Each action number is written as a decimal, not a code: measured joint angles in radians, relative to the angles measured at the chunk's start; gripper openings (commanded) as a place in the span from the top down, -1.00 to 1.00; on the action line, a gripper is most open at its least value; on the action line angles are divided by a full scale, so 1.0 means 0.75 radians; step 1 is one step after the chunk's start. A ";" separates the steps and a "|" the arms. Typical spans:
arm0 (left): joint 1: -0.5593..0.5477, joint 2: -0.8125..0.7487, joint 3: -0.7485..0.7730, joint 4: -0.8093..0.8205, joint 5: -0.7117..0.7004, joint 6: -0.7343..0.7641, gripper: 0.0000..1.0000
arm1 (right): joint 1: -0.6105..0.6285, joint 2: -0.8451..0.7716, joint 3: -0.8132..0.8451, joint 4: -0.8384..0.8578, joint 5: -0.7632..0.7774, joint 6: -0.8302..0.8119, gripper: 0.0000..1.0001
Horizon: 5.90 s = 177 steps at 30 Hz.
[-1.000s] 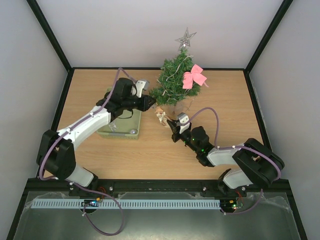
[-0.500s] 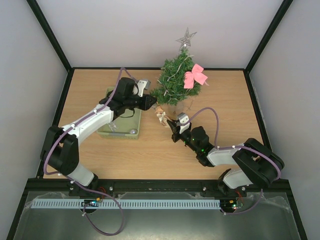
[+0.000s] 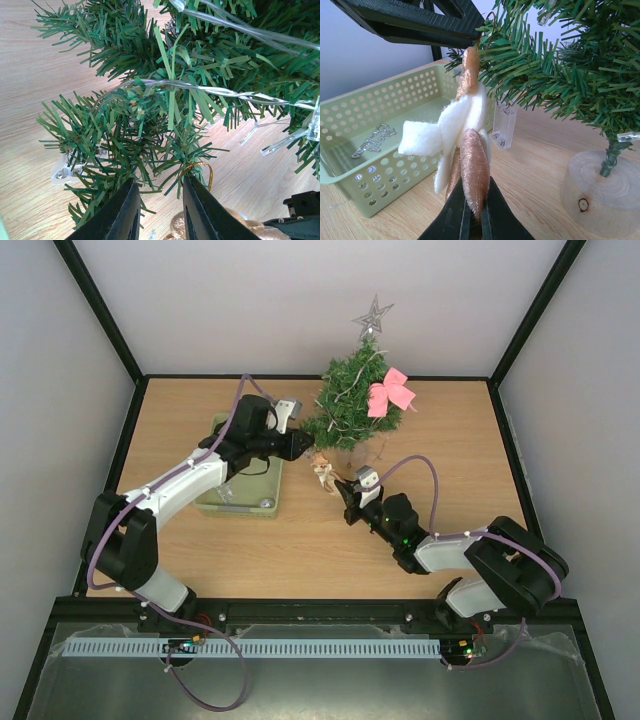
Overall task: Decorate the small christmas tree
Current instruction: Hang the decoration item on the Christmas tree, then pick up the decoration item from the storage box.
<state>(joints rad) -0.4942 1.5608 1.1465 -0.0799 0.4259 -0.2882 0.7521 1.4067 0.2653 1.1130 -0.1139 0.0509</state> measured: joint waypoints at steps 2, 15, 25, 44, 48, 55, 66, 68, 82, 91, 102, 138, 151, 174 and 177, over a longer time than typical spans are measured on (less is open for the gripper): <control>-0.001 0.000 0.001 -0.001 -0.002 0.000 0.48 | 0.000 0.000 0.000 0.000 0.001 0.004 0.97; -0.008 0.000 0.002 -0.001 -0.011 0.001 0.47 | -0.001 0.000 -0.001 0.025 0.006 0.042 0.97; -0.009 0.000 0.002 -0.001 -0.011 0.001 0.46 | -0.004 0.059 -0.001 0.030 0.028 0.064 0.97; -0.016 0.000 0.004 -0.001 -0.012 0.001 0.44 | -0.010 0.040 -0.030 0.043 0.030 0.083 0.21; -0.017 0.000 0.004 -0.001 -0.013 0.001 0.43 | -0.010 -0.041 -0.033 0.017 0.025 0.083 0.08; -0.023 0.000 0.004 -0.003 -0.021 0.001 0.41 | -0.010 -0.183 -0.046 -0.080 0.020 0.085 -0.20; -0.024 -0.025 0.004 -0.012 -0.035 -0.007 0.26 | -0.010 -0.440 -0.047 -0.307 0.020 0.094 -0.54; -0.024 -0.034 0.004 -0.013 -0.036 -0.010 0.23 | -0.010 -0.493 -0.047 -0.344 0.020 0.094 -0.56; -0.020 -0.182 -0.014 -0.117 -0.187 -0.009 -0.25 | -0.011 -0.701 0.047 -0.718 0.065 0.158 -0.97; 0.169 -0.350 -0.080 -0.363 -0.445 0.071 -0.22 | -0.011 -0.894 0.220 -1.030 0.144 0.301 -0.97; 0.387 -0.126 -0.192 -0.578 -0.593 0.236 -0.05 | -0.011 -1.049 0.271 -1.209 0.139 0.450 -0.97; 0.296 -0.089 -0.376 -0.485 -0.030 0.169 -0.30 | -0.011 -1.025 0.283 -1.311 0.155 0.501 -0.97; 0.288 -0.209 -0.091 -0.281 0.030 0.043 -0.24 | -0.011 -1.061 0.283 -1.374 0.250 0.543 -0.97; 0.251 0.094 -0.003 0.049 0.354 -0.084 -0.02 | -0.012 -1.113 0.283 -1.429 0.301 0.571 -0.97; 0.238 0.108 -0.003 0.049 0.376 -0.085 0.01 | -0.012 -1.115 0.283 -1.429 0.301 0.571 -0.97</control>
<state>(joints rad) -0.3161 1.6421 1.1446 -0.0429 0.7078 -0.3519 0.7433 0.5701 0.4774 0.0410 0.1116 0.4789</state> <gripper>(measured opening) 0.513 0.983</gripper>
